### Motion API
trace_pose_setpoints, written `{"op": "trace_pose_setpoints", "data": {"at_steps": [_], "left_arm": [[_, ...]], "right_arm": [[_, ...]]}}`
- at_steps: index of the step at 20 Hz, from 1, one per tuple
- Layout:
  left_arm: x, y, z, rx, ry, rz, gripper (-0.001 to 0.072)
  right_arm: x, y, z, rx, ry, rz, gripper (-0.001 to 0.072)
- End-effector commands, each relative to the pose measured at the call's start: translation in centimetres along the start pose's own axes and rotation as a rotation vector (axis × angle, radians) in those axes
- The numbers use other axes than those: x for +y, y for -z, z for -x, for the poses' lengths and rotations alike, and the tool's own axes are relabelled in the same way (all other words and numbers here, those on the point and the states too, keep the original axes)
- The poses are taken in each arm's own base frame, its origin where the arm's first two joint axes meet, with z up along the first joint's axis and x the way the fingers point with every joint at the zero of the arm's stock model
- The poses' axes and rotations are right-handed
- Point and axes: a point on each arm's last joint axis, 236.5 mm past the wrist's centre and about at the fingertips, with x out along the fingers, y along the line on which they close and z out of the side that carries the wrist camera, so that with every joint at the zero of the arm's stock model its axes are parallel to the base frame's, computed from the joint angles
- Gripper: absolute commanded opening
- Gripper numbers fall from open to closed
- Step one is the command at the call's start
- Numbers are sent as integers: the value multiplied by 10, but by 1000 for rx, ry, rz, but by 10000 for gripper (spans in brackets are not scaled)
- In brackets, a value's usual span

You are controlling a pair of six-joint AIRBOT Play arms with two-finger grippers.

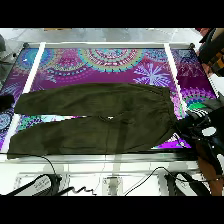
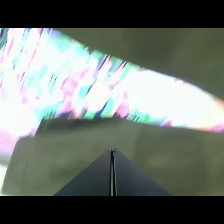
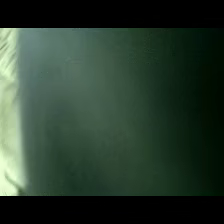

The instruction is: Fold the clothes and pants, and hang the long-sleeved shirts on hangers.

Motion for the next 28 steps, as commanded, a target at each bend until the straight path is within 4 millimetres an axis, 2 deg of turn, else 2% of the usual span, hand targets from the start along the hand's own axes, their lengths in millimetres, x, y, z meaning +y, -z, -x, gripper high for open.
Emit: {"op": "trace_pose_setpoints", "data": {"at_steps": [1, 2, 4, 5, 6, 8, 9, 11, 13, 17, 20, 22, 25, 26, 28], "left_arm": [[46, 91, -22, 237, -77, 72, 17], [57, 118, -26, 300, -66, 100, 17], [76, 161, -37, 380, -43, 233, 21], [82, 181, -43, 410, -23, 293, 121], [85, 195, -49, 425, 2, 336, 281], [90, 213, -61, 403, 64, 416, 442], [93, 219, -66, 380, 86, 455, 491], [100, 224, -77, 308, 125, 538, 491], [108, 218, -89, 211, 139, 638, 492], [106, 185, -109, 21, 180, 661, 498], [114, 163, -111, -88, 180, 674, 498], [121, 161, -113, -108, 151, 678, 498], [118, 167, -123, -72, 172, 689, 491], [116, 169, -127, -57, 184, 694, 452], [109, 175, -134, -19, 217, 702, 326]], "right_arm": [[-3, 4, -6, 20, 6, -32, 78], [-3, 7, -5, 32, 8, -23, 38], [-4, 8, -5, 38, 9, -22, 29], [-3, 8, -5, 36, 8, -23, 30], [-3, 7, -5, 34, 7, -23, 29], [-3, 6, -5, 31, 7, -23, 30], [-3, 6, -5, 31, 7, -23, 29], [-3, 6, -5, 29, 6, -22, 30], [-2, 4, -5, 23, 4, -23, 30], [-2, 4, -5, 23, 4, -23, 29], [-2, 4, -5, 22, 5, -22, 30], [-3, 4, -5, 22, 7, -19, 30], [-3, 3, -5, 18, 9, 8, 30], [-3, 1, -4, 15, 10, 69, 30], [-2, -1, 1, 27, 26, 163, 30]]}}
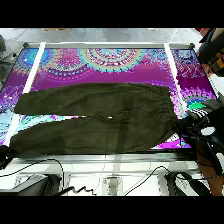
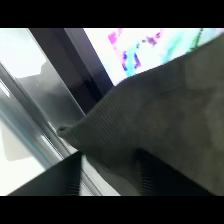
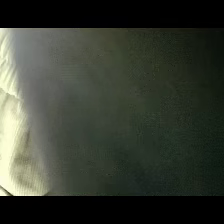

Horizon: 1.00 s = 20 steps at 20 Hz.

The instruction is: Fold the clothes and pants, and hang the long-sleeved shirts on hangers.

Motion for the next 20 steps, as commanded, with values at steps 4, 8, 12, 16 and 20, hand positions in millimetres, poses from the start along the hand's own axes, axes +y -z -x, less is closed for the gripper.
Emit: {"op": "trace_pose_setpoints", "data": {"at_steps": [4, 8, 12, 16, 20], "left_arm": [[-11, -4, -9, 6, 69, 56, 18], [-71, -74, 33, -209, 320, 171, 18], [-148, -135, 117, -419, 622, 50, 17], [-172, -157, 169, -526, 652, -67, 17], [-175, -158, 154, -498, 526, -153, 14]], "right_arm": [[10, -17, 25, -28, 24, 187, 29], [29, -40, 68, -136, 16, 300, 29], [36, -47, 125, -224, 61, 414, 30], [43, -40, 184, -321, 68, 474, 29], [60, -56, 210, -449, 27, 485, 28]]}}
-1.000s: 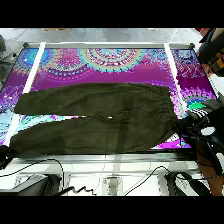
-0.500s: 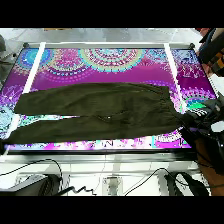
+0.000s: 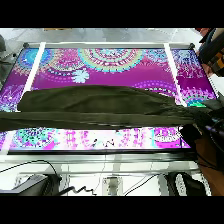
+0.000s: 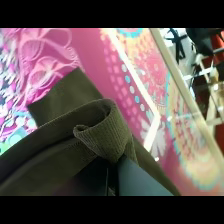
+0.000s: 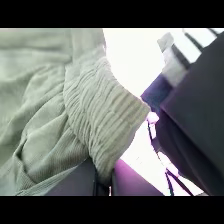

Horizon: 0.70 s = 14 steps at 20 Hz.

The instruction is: Fold the clothes and pants, and hang the long-sleeved shirts on hangers.

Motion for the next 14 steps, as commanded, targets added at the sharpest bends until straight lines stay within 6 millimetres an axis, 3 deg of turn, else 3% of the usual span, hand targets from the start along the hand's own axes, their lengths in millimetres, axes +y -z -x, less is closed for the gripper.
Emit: {"op": "trace_pose_setpoints", "data": {"at_steps": [1, 6, 10, 14], "left_arm": [[2, 2, -16, 38, -103, -97, 14], [-16, 19, -89, 38, -170, -158, 14], [-5, 53, -154, 83, -195, -77, 14], [-10, 82, -214, 178, -167, -100, 14]], "right_arm": [[6, -21, 8, -81, -19, -14, 28], [30, -51, -69, -69, -161, -219, 29], [31, -56, -139, 3, -194, -392, 29], [57, -86, -185, -16, -208, -341, 29]]}}
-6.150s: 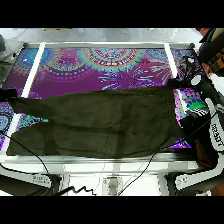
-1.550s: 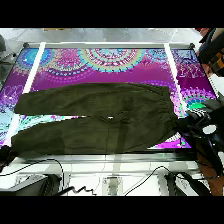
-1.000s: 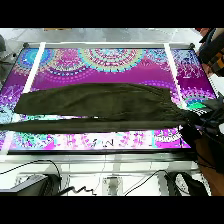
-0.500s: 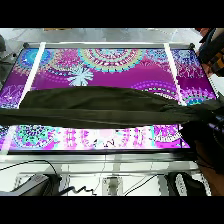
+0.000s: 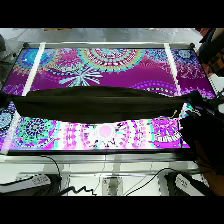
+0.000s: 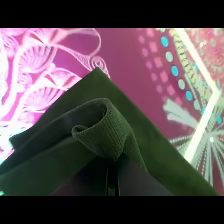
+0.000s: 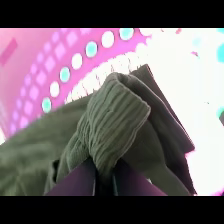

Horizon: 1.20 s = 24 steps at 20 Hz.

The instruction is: Fold the clothes and pants, and hang the long-sleeved shirts on hangers.

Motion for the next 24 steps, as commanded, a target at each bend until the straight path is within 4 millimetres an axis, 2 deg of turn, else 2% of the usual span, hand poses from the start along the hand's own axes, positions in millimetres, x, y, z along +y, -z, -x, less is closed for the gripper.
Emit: {"op": "trace_pose_setpoints", "data": {"at_steps": [1, 4, 7, 8, 9, 10, 11, 12, 15, 18, 22, 24], "left_arm": [[-17, 15, -52, 52, 16, -20, 14], [-31, 4, -75, 44, 39, -19, 15], [-38, -16, -79, -14, 42, -21, 17], [-40, -19, -78, -19, 46, -25, 83], [-42, -20, -77, -21, 48, -26, 317], [-43, -18, -76, -13, 53, -28, 719], [-46, -17, -75, -4, 60, -41, 699], [-48, -14, -71, 14, 67, -56, 698], [-43, -4, -56, 91, 73, -91, 697], [-22, 24, -32, 270, 92, -78, 687], [59, 68, 13, 519, -87, 5, 686], [83, 88, 20, 558, -129, 84, 686]], "right_arm": [[25, -22, -50, -33, -36, -1, 29], [48, -33, -85, -33, -56, 41, 29], [55, -39, -113, -24, -57, 65, 29], [54, -41, -119, -24, -54, 67, 29], [52, -40, -123, -20, -47, 79, 60], [49, -40, -125, -19, -38, 100, 222], [48, -39, -125, -14, -31, 142, 416], [48, -37, -123, -5, -30, 187, 500], [50, -34, -110, 23, -24, 300, 511], [50, -33, -97, 39, -6, 354, 511], [46, -21, -93, 100, 6, 370, 510], [46, -16, -93, 119, 6, 370, 511]]}}
